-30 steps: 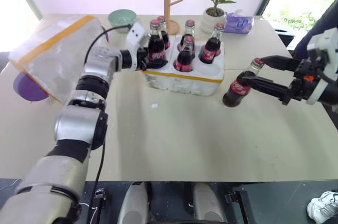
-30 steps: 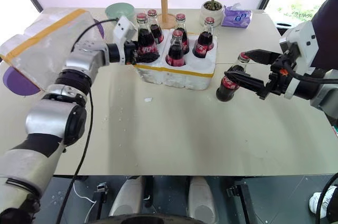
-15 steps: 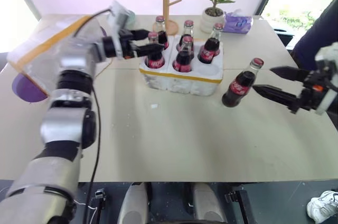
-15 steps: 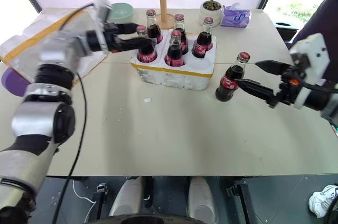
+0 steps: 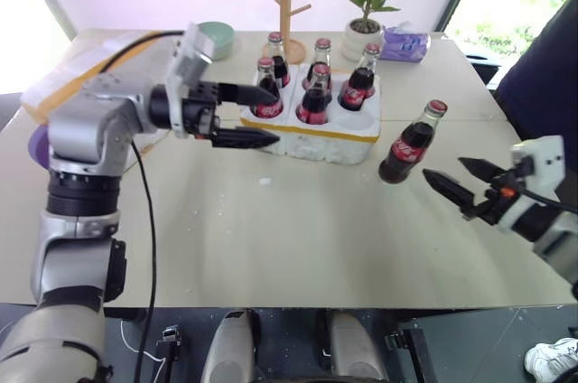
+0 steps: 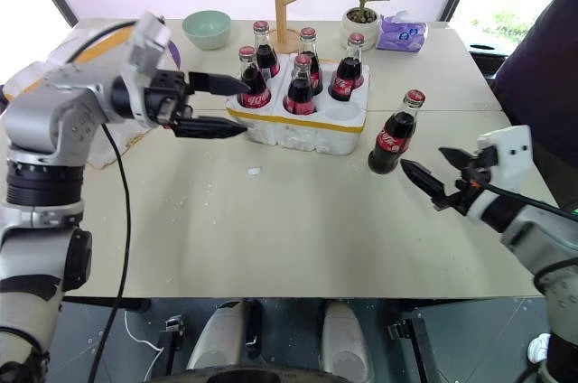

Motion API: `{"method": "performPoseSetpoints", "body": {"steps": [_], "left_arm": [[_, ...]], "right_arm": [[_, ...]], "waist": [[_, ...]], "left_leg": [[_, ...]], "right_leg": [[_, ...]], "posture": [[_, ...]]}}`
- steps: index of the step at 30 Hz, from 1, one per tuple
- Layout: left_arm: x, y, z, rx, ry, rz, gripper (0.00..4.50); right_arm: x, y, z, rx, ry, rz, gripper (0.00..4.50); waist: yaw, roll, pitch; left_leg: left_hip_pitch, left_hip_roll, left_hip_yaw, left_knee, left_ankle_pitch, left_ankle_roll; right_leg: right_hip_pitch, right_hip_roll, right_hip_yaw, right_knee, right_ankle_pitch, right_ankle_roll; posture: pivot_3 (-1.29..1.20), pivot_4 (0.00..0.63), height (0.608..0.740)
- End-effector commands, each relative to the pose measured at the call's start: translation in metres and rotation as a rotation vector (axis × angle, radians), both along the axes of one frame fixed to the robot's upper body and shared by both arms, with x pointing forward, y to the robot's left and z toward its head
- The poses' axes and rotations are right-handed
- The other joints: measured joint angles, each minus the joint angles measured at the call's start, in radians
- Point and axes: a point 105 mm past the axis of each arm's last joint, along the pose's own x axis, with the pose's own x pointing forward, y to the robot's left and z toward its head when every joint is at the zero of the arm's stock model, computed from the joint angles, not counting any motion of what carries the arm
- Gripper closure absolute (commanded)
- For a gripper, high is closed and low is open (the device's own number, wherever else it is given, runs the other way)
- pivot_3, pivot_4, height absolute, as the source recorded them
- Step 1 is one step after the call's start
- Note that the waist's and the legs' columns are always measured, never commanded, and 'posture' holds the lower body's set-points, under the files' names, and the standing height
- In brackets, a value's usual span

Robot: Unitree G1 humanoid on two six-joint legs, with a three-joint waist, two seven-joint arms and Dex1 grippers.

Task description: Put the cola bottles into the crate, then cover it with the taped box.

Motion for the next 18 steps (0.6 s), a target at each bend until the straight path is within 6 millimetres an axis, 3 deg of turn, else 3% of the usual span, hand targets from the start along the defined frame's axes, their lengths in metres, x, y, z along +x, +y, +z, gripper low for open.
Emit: {"method": "performPoseSetpoints", "body": {"steps": [1,5,10,18], "left_arm": [[-0.006,-0.006,0.003,0.008,-0.05,-0.01,0.03],[-0.002,-0.01,-0.009,0.04,-0.067,0.016,0.03],[-0.003,-0.011,-0.003,0.011,-0.067,0.015,0.03],[0.004,-0.006,0.003,0.008,-0.095,0.057,0.03]], "right_arm": [[0.012,0.003,0.0,0.0,-0.048,-0.006,0.0],[0.033,0.006,0.005,0.041,-0.078,-0.008,0.0],[0.047,0.015,0.015,0.132,-0.106,0.064,0.0],[0.069,0.023,0.0,0.134,-0.062,0.098,0.0]], "waist": [[0.0,0.0,0.0],[-0.005,0.001,0.0],[-0.002,0.0,0.0],[-0.003,0.0,0.0]], "left_leg": [[0.0,0.0,0.0,0.0,0.0,0.0],[0.001,0.0,0.001,0.0,0.0,0.0],[0.001,0.0,0.0,-0.001,0.0,0.0],[0.001,0.0,0.0,-0.001,0.0,0.0]], "right_leg": [[0.0,0.0,0.0,0.0,0.0,0.0],[0.0,0.0,0.001,0.0,0.0,0.0],[0.0,0.0,0.0,0.0,0.0,0.001],[0.0,0.0,0.0,0.0,0.0,0.001]], "posture": [[0.0,0.15,0.74],[0.0,0.15,0.74],[0.0,0.15,0.74],[0.0,0.15,0.74]]}}
